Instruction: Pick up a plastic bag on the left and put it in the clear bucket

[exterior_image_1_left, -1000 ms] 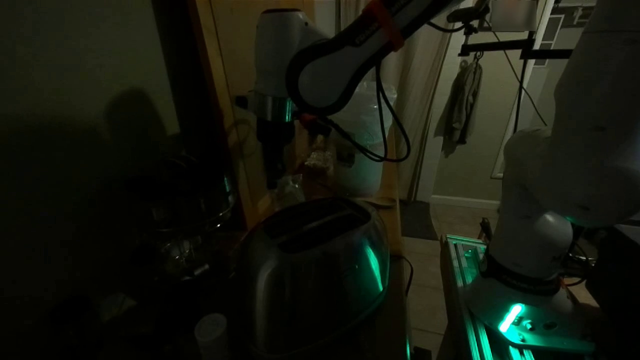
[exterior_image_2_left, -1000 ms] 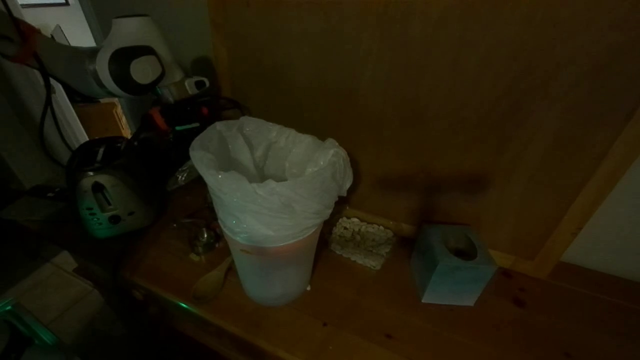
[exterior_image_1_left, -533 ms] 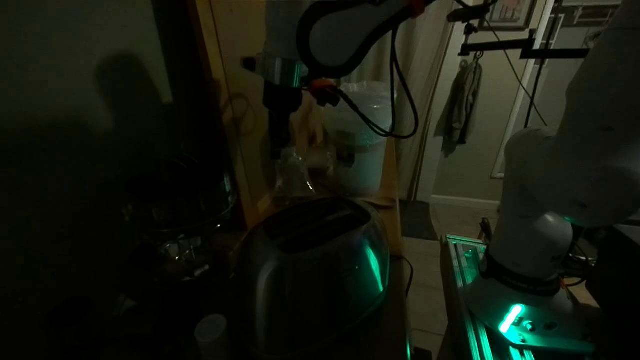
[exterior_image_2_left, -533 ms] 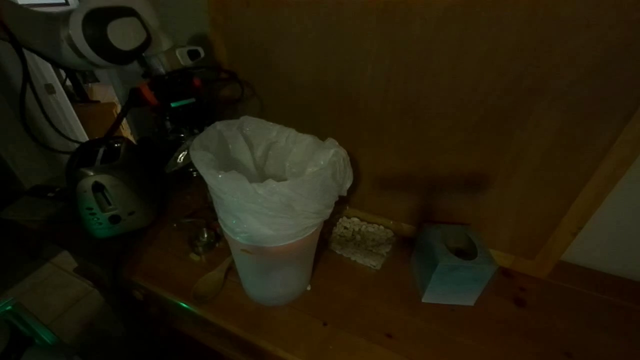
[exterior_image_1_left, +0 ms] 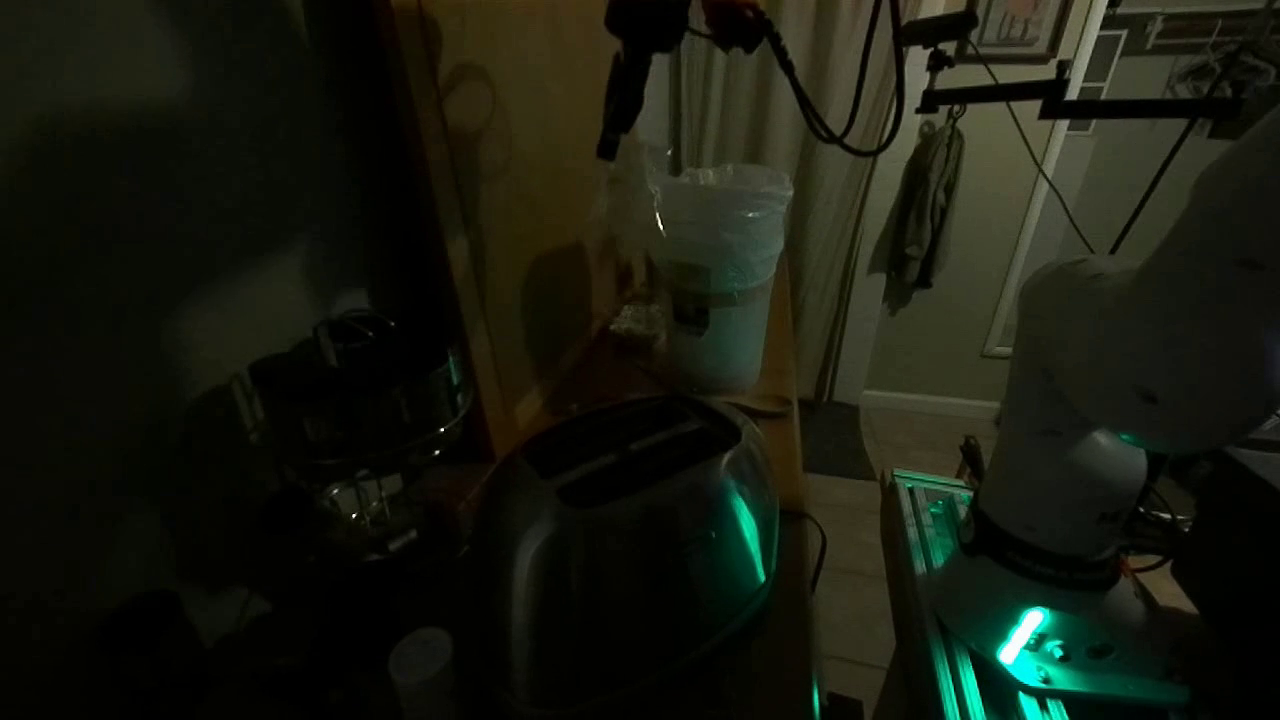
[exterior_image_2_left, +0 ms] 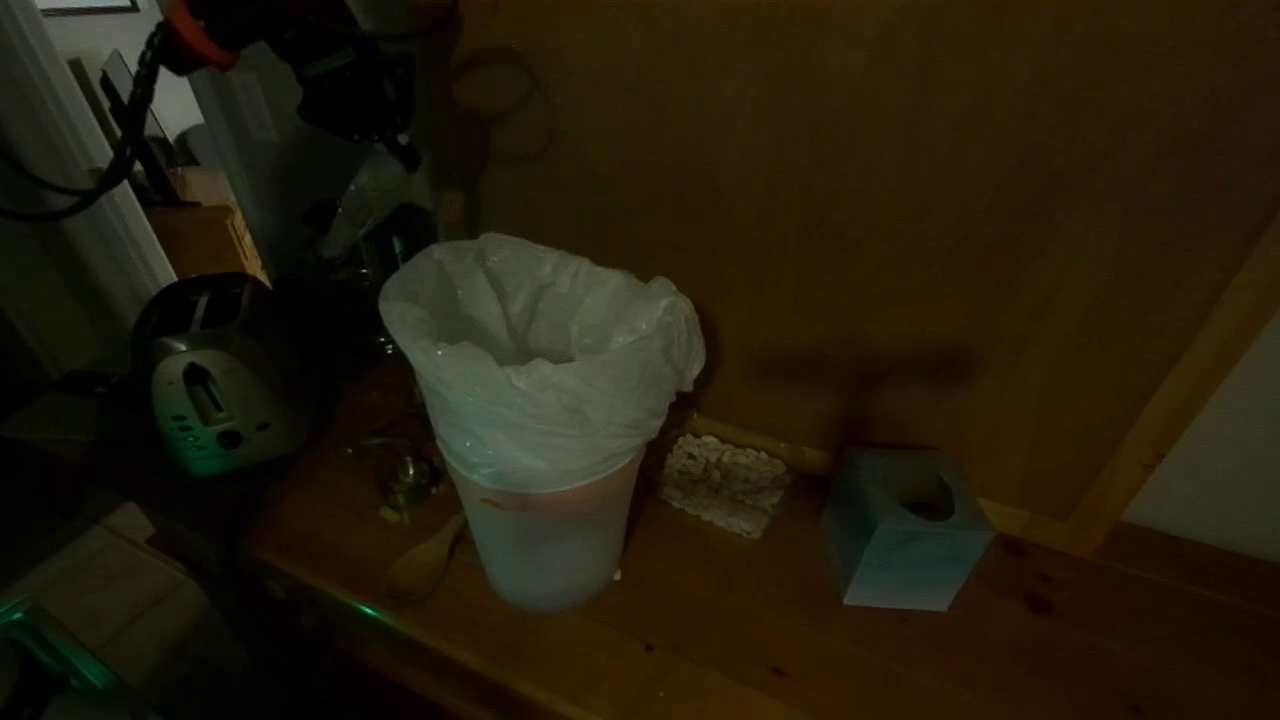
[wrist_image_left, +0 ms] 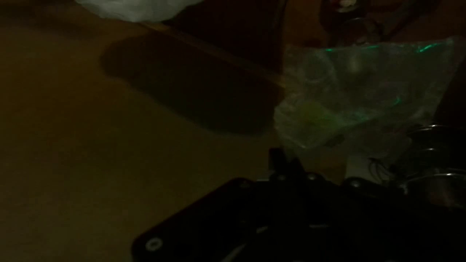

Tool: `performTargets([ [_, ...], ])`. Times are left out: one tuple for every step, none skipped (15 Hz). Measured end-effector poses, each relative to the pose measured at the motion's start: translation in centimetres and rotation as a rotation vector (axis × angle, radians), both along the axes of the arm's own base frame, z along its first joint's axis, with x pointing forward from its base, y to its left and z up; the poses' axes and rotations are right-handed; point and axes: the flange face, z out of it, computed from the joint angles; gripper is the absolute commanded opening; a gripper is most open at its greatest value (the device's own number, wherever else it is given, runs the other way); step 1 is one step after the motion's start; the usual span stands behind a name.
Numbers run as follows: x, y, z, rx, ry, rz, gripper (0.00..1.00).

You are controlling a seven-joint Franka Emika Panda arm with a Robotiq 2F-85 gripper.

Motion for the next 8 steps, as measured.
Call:
performTargets([
  [-0.5,-1.0,1.3,0.002,-0.032,-0.042,0.00],
  [-0.8,-2.1,2.4,0.002,-0.061,-0.088,0.00],
  [-1.1,-3.2,3.4,0.002,-0.091,-0.135,0.01],
  [-1.3,-4.4,4.3,-0.002,-0.124,-0.178,0.01],
  [-1.4,-5.2,5.0,-0.006,-0.146,-0.201,0.01],
  [-1.5,-5.5,5.2,-0.007,-0.155,-0.214,0.01],
  [-1.5,-5.6,5.3,-0.006,-0.159,-0.219,0.00],
  [-1.5,-5.5,5.3,-0.005,-0.161,-0.221,0.00],
])
